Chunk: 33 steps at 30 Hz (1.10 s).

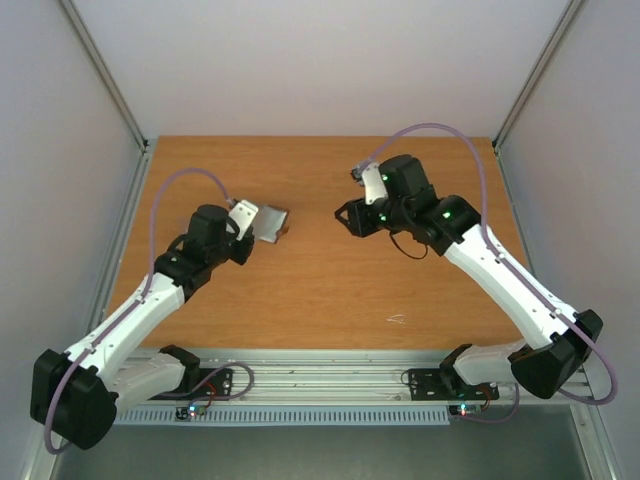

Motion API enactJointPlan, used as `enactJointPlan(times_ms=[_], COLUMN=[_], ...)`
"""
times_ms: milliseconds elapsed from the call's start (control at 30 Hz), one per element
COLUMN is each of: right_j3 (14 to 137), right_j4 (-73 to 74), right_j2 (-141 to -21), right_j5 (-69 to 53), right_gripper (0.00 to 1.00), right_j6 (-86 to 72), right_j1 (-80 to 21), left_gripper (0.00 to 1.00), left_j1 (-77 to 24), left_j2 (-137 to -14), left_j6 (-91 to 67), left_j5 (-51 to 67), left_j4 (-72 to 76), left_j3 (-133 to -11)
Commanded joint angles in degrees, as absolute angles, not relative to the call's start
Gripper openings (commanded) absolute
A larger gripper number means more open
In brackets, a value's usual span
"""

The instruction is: Take the credit cards out of the card holder

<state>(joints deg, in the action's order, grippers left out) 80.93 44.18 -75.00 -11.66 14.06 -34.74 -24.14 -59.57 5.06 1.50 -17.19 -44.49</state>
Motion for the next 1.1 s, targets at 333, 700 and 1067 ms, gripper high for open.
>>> enactJointPlan(times_ms=[333, 700, 1067], right_j3=[85.55, 88.41, 81.89], right_j4=[31.4, 30.39, 28.95], right_j2=[-86.5, -92.37, -85.44], right_j5=[-12.27, -13.01, -7.33], right_gripper=[0.44, 0.66, 0.23], right_j6=[0.8, -2.08, -1.15], right_j1=[-42.26, -44.71, -43.23], left_gripper=[0.0, 0.0, 0.0], left_j1=[-24.19, -24.19, -23.87], left_j2=[-58.35, -56.41, -53.29], left_j6=[-5.73, -9.76, -12.54], left_j5=[24.73, 32.97, 37.34], left_j4=[-19.03, -9.42, -6.76], left_j3=[-51.27, -49.49, -48.71])
